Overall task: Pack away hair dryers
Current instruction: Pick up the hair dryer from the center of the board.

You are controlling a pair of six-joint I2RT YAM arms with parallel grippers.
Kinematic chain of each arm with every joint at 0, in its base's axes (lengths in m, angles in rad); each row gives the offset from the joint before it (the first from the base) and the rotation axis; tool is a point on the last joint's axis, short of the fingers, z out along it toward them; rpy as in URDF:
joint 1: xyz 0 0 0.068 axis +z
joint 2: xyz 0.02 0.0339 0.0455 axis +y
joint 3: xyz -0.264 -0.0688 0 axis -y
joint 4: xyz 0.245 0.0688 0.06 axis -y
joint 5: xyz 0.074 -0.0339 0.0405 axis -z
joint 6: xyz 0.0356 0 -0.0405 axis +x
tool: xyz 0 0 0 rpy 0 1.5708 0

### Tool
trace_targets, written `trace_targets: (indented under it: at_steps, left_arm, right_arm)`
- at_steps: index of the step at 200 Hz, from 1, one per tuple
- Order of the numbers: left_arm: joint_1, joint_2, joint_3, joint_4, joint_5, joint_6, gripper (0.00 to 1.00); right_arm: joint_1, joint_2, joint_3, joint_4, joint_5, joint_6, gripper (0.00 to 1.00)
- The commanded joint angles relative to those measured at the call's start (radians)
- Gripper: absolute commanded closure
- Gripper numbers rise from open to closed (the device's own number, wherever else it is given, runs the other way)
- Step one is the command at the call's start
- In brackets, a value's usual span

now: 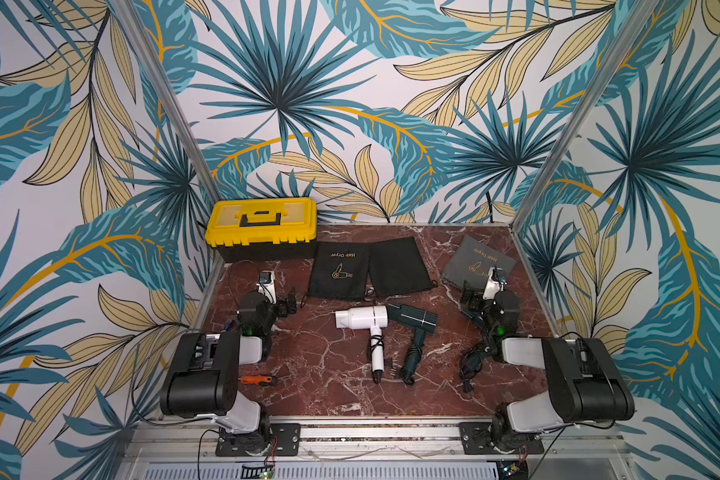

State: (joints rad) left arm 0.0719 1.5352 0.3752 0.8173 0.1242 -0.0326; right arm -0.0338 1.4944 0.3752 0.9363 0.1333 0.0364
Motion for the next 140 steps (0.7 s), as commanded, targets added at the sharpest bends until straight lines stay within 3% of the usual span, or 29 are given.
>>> trace_targets:
  at_steps: [1,140]
  left_arm:
    - [0.003,-0.02,0.037,-0.006,0.01,0.009,0.01]
    - [0.003,-0.02,0.037,-0.006,0.011,0.008,0.01]
  right_arm:
    - [-0.003,0.006,-0.01,-0.008,-0.007,-0.005,0.0]
    - [-0.003,0.007,-0.008,-0.013,-0.004,-0.007,0.01]
